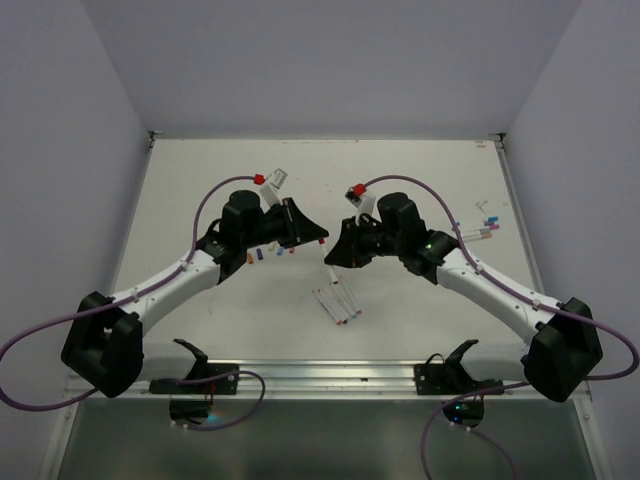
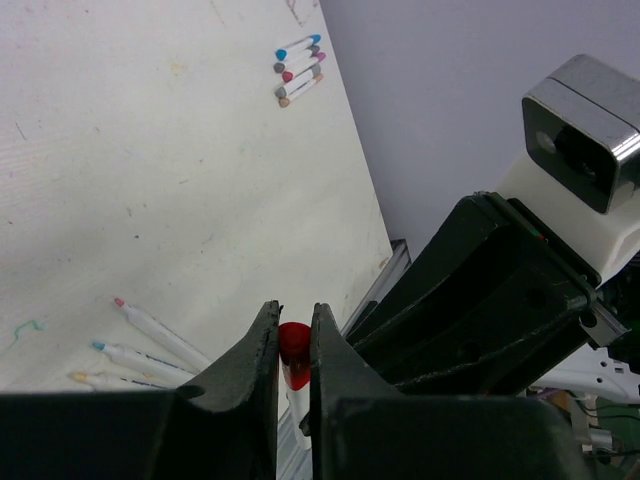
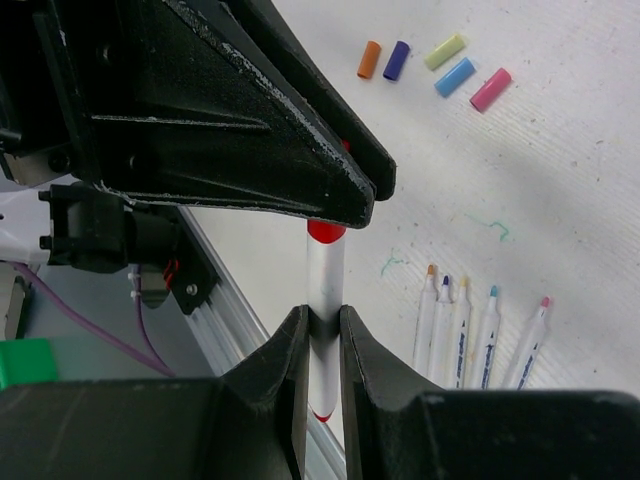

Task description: Open the pen caps

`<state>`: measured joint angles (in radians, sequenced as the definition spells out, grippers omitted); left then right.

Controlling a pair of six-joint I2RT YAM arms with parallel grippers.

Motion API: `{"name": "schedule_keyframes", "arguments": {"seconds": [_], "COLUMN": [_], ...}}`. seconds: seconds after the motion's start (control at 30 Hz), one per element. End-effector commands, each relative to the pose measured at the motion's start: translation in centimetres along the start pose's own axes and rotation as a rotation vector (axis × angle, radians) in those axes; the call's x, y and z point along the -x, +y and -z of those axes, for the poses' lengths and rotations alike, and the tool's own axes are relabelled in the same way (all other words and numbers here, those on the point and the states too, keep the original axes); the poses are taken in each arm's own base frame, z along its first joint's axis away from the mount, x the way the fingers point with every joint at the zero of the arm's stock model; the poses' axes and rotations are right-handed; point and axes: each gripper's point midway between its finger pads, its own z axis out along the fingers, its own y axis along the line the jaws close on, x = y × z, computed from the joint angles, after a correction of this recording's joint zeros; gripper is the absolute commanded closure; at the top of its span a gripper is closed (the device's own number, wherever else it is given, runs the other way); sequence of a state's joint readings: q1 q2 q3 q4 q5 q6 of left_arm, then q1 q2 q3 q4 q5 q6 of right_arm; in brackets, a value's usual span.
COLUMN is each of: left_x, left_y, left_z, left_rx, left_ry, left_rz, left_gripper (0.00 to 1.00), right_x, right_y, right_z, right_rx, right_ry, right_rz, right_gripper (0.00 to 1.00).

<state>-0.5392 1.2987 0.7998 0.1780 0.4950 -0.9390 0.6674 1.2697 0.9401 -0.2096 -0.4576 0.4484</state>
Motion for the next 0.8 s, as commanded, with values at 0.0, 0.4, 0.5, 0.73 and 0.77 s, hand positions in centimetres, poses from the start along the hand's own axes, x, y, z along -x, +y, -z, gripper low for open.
{"name": "schedule_keyframes", "arguments": {"seconds": [0.0, 0.4, 0.5, 0.73, 0.77], "left_x": [0.8, 0.9, 0.9, 2.9, 2.0], "left_y": [-2.5, -4.4, -4.9, -1.3, 0.7], "left_z": [0.4, 1.4, 1.5, 0.4, 0.2], "left_rx": [-0.082, -0.147, -0.167, 0.078, 0.166], "left_ry": [-0.021, -0.025, -0.022, -0.055, -0.01], "left_rz": [-0.044, -0.036, -0.035, -0.136, -0.125], "left_gripper": [0.94, 1.0, 1.0, 1.0, 1.0], "right_x": [2.0, 0.3, 0.3, 0.9, -0.5], "right_y": [0.7, 1.3, 1.6, -0.9, -2.5], "right_z": [-0.1, -1.4, -1.7, -1.6, -1.6], "right_rx": [0.011, 0.118, 0.145, -0.138, -0.241], "right_ry": [-0.075, -0.019, -0.025, -0.058, 0.002], "right_rz": [0.009, 0.021, 0.014, 0.098, 0.115], "right_gripper": [1.0, 0.66, 0.88, 1.0, 1.0]}}
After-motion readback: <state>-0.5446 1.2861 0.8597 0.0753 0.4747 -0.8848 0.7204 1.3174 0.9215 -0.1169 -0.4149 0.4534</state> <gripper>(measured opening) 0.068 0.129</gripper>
